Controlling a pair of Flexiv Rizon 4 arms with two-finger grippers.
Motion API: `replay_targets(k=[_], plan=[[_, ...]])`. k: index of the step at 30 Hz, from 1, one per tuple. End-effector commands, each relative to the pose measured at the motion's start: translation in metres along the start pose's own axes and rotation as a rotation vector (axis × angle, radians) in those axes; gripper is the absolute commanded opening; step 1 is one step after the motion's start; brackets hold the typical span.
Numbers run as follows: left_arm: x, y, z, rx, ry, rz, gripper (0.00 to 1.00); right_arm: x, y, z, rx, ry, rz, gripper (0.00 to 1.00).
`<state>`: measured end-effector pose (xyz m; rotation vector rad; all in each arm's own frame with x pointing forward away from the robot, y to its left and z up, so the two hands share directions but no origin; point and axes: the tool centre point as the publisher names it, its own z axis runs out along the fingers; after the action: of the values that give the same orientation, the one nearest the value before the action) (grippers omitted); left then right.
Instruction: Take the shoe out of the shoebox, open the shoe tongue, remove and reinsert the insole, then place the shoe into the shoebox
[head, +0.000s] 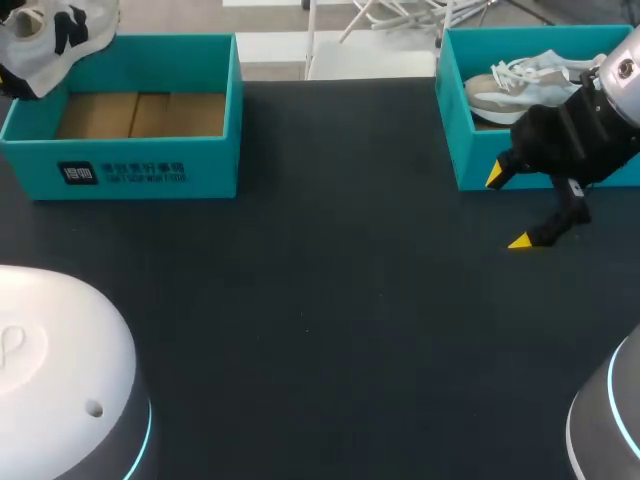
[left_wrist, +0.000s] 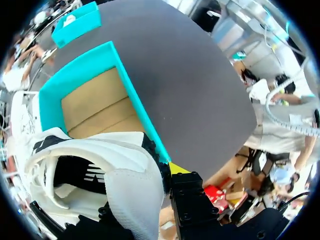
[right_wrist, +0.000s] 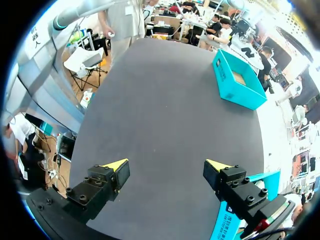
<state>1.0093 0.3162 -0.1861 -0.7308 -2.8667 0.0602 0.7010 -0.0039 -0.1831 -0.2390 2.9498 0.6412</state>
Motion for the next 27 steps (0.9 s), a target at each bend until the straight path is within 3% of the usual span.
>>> replay_targets(k=[1,27], plan=[[-0.0223,0.0115,-0.0107,-0.238,0.297,0.908,0.0,-0.0013,0.0006,0.0016,0.002,0.002,0.0,1.0],[-0.0246,0.0104,-0.0104,-0.236,0.305,0.922,0.0,-0.0013,0.0006,0.0016,0.002,0.002,0.0,1.0]])
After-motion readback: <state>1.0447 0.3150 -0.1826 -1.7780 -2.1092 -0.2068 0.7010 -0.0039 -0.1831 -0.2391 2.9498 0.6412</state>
